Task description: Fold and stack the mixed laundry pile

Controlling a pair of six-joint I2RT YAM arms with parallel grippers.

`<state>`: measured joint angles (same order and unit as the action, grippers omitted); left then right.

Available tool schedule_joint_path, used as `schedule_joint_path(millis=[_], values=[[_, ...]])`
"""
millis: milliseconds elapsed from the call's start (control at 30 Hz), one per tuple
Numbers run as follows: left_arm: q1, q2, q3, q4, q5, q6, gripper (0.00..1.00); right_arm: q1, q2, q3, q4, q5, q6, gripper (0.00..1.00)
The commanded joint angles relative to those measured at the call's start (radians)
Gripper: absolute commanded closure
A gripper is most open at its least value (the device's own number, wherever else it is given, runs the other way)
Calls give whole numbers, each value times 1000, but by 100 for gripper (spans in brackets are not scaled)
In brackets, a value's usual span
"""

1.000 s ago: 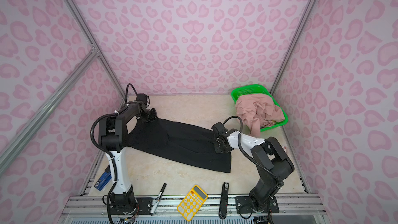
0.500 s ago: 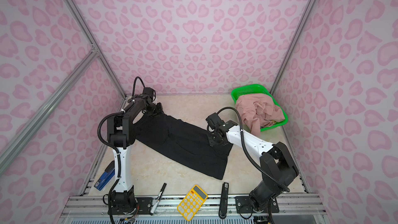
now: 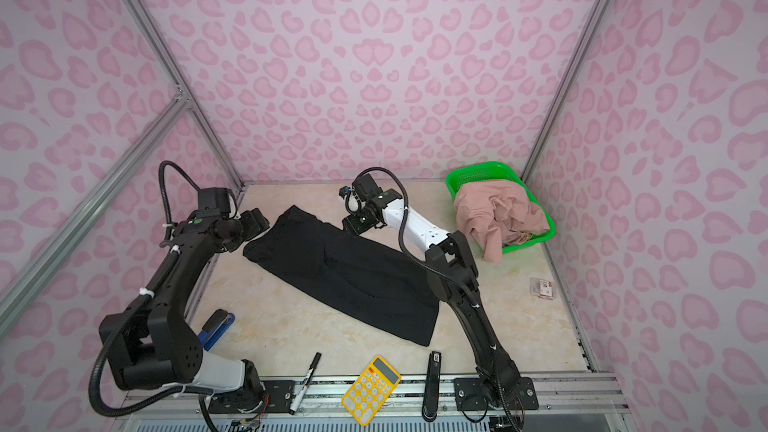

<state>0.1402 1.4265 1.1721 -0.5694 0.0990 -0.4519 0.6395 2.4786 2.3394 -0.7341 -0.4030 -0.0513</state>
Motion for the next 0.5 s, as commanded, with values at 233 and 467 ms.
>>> schedule_joint_path(millis=[233,467], values=[[1,-272,-168,-56,16,-28,13,8,336,345,64,-171,103,28],[1,-381,-177,-123,3,-3,14,17,362,285,152,-182,156,32]])
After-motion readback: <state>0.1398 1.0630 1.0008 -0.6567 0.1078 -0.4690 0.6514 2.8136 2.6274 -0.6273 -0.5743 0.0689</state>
